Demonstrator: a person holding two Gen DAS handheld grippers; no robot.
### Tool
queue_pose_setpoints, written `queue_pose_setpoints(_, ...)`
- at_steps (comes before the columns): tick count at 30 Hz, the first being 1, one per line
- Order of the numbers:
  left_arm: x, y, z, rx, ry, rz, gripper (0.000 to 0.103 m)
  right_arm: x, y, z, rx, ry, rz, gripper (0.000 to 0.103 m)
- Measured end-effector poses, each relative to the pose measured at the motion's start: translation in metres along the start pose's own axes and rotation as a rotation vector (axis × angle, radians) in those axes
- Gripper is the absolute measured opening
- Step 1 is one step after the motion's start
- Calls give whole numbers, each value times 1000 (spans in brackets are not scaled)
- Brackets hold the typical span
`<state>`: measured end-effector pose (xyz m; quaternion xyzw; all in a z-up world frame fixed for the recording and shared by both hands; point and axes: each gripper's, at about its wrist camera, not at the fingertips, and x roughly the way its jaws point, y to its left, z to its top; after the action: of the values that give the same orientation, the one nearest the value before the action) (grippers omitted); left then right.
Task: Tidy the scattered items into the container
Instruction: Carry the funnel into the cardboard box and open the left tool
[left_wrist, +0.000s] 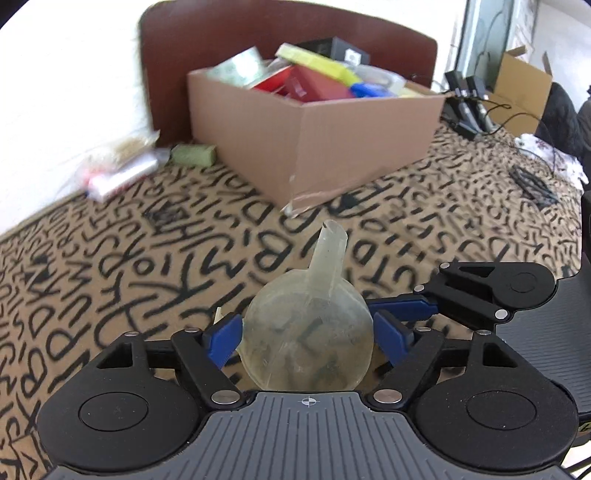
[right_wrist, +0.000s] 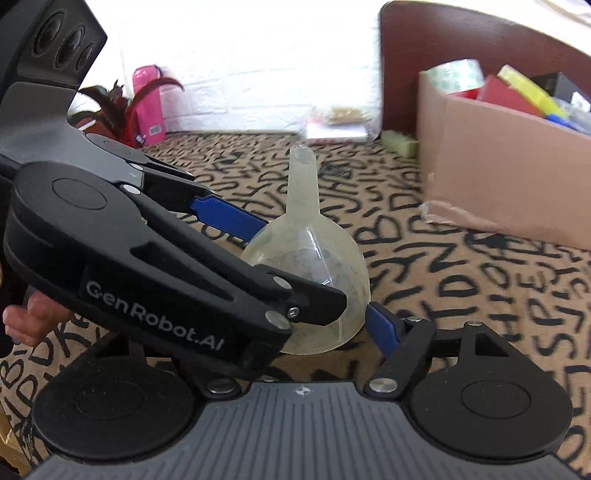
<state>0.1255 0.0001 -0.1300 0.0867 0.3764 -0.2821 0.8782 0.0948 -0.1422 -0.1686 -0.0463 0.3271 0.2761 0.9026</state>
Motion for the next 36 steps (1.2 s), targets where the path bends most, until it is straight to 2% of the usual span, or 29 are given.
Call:
queue_pose_setpoints(6, -17, -30, 32, 61, -85, -22, 79, -42, -16, 10, 8, -99, -55, 79)
queue_pose_setpoints(18, -7, -88, 146, 150, -208, -63, 79, -96, -92, 61, 17, -255, -212, 80)
queue_pose_setpoints(26, 33, -108, 220, 171, -269, -88, 80, -104, -164, 98, 50, -306, -271, 80)
queue_pose_setpoints(36, 121, -119, 281, 155, -241, -129, 81, -72, -250, 116, 118, -251, -314, 80)
